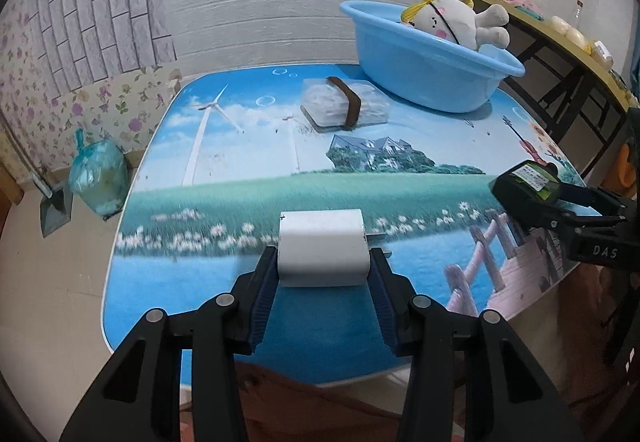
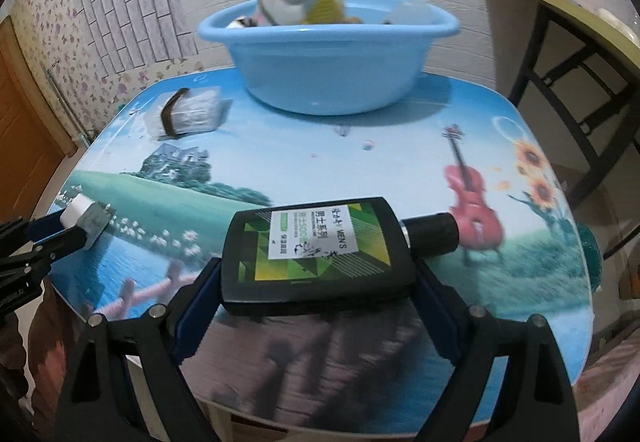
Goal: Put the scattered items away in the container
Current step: 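Lift the white charger and black bottle off the table with both tools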
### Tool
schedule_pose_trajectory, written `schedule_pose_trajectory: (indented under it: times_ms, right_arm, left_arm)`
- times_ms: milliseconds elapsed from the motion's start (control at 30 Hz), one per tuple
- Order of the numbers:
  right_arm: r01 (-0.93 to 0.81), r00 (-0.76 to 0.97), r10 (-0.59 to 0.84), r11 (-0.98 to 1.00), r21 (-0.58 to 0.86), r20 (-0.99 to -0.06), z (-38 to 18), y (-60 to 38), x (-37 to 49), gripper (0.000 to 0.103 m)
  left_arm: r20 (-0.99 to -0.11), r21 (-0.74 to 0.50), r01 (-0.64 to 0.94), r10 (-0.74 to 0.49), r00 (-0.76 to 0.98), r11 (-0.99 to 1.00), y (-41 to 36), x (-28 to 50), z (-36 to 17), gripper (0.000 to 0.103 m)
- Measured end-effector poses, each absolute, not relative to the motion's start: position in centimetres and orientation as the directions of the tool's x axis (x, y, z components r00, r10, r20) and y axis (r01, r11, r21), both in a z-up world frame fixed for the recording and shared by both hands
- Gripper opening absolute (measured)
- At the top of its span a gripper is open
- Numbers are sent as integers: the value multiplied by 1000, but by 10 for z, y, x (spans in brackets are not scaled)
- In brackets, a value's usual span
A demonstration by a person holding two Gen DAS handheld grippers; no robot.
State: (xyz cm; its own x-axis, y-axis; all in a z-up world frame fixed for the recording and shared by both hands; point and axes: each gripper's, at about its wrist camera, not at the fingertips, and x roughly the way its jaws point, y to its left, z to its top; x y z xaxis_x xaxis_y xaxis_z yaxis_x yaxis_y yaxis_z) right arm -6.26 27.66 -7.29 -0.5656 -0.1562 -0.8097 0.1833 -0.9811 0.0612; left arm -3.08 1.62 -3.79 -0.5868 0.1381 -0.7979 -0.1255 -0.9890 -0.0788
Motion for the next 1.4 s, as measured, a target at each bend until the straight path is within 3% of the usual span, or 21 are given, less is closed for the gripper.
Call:
schedule_pose_trajectory:
  times_ms: [233,433,700,767,967,1400]
  right_arm:
    - [174,-579,-157,-983,67,-800,-77,295,-54,91]
    - [182,-576,-183,-979,94,-797,-80,299,-57,91]
    - [188,-592,-187,-978,92,-784,-82,299,-58,93]
    - [192,-607,-180,-978,76,-774,-83,298,-57,93]
    - [206,-612,-187,-976,74,-768,-85,298,-60,103]
    - [186,-638,-135,-982,19,-758,-87,294,-59,103]
  left_arm:
    - [-793,-46,-96,95,-602,-994,25,-29,-42,45]
    - [-785,-35,-110,96,-612,-993,36,-32,-47,65]
    - [-783,-21,-96,76,-617,-995,41,-39,-52,74]
    - [-778,-19,-96,75,-624,-995,43,-39,-54,85]
    - [-775,-16,-112,83,-627,-994,49,-40,-58,103]
    - [-757,-11,-108,79,-649,-994,49,-37,-59,103]
